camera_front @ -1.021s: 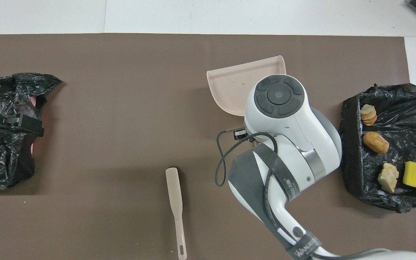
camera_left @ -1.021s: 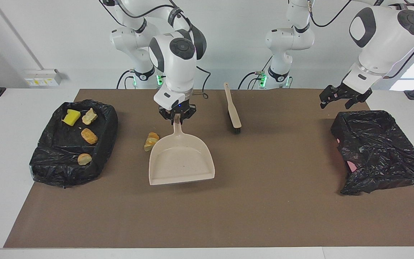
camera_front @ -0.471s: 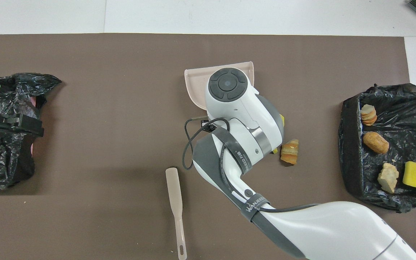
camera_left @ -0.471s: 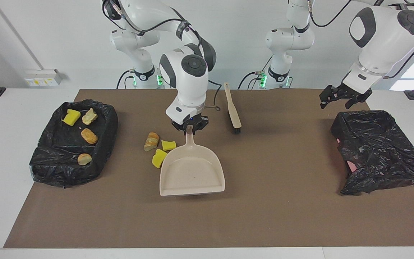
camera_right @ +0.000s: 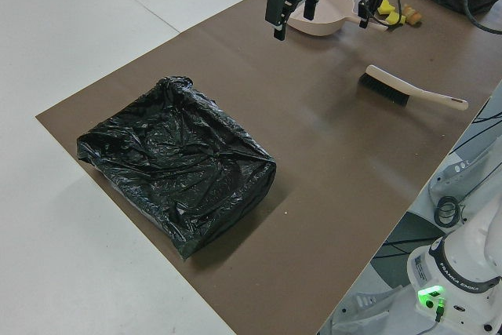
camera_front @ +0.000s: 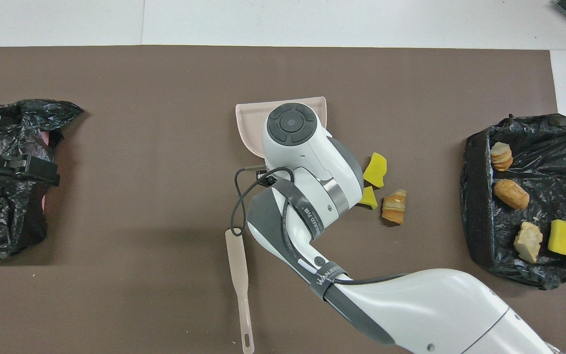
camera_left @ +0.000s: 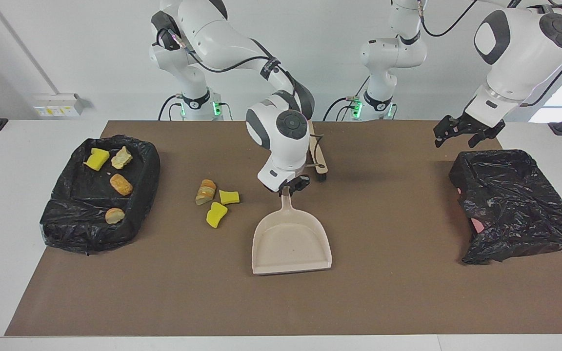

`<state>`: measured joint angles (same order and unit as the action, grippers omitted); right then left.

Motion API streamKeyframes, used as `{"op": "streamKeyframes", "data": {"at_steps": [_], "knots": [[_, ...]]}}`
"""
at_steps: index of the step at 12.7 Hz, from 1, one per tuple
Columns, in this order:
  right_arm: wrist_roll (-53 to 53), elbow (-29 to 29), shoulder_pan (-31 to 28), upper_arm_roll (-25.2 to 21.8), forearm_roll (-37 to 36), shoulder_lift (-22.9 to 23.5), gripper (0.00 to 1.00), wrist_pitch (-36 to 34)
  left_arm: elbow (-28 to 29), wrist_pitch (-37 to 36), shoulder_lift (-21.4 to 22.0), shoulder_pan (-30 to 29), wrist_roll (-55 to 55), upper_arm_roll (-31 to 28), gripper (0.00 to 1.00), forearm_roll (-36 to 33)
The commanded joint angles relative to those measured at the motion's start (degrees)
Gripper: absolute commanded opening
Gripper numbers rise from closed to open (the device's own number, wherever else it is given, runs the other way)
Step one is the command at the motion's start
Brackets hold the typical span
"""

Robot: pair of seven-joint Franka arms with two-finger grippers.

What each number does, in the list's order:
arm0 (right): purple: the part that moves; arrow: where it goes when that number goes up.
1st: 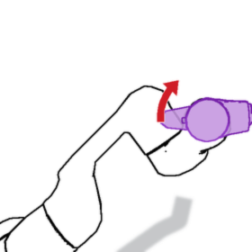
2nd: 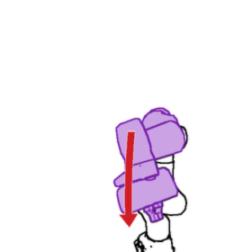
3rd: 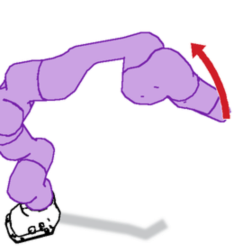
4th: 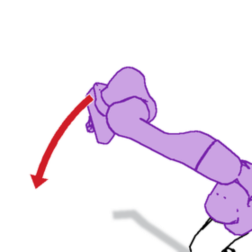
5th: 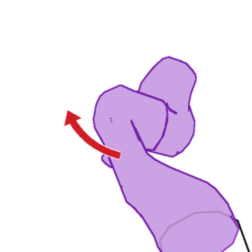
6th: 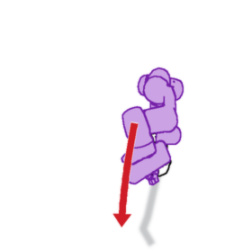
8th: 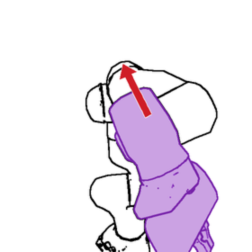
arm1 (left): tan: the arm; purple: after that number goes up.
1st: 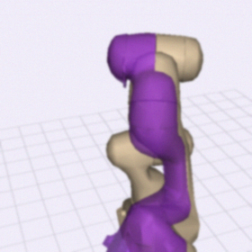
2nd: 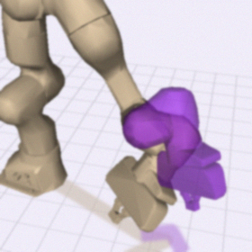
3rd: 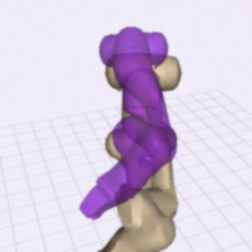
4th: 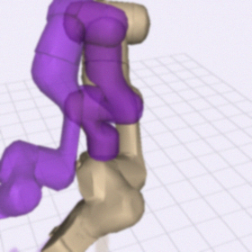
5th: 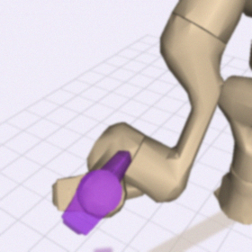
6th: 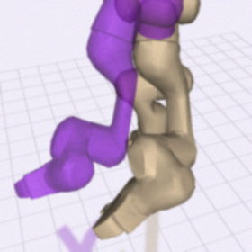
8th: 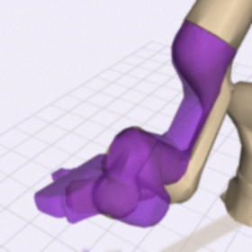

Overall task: Sweep and dump trash in bin
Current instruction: 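Return the dustpan to the table center and release it with the right gripper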

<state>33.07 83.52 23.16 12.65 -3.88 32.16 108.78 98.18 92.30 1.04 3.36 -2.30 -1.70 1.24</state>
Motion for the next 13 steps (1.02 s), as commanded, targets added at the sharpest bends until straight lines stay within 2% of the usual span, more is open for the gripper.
{"op": "streamKeyframes", "data": {"at_steps": [1, 7, 8, 9, 10, 13], "knots": [[1.1, -1.7, 1.3, -0.3, 0.9, 1.6, 0.0, 0.7, 1.7, 1.1, 1.4, -0.2, -0.3, 0.2, 1.0, -1.2], [2.5, -1.5, 2.2, -0.2, 4.8, 1.5, 0.0, 2.7, 1.7, 1.1, 1.3, -0.2, -0.3, 0.3, 1.0, -1.2], [2.4, -1.4, 2.1, -0.2, 4.2, 1.5, 0.41, 2.8, 1.7, 1.0, 1.3, -0.2, -0.3, 0.3, 1.0, -1.2], [1.7, -1.3, 2.1, -0.2, 4.1, 1.4, 0.95, 3.2, 1.7, 1.1, 1.4, -0.2, -0.3, 0.3, 1.0, -1.2], [1.3, -1.3, 1.6, -0.2, 4.1, 1.0, 1.0, 4.3, 1.7, 1.1, 1.4, -0.2, -0.3, 0.3, 1.0, -1.2], [1.3, -0.7, 1.1, -0.2, 5.1, -2.4, 1.0, 3.4, 1.7, 1.1, 1.4, -0.2, -0.3, 0.2, 1.0, -1.2]]}}
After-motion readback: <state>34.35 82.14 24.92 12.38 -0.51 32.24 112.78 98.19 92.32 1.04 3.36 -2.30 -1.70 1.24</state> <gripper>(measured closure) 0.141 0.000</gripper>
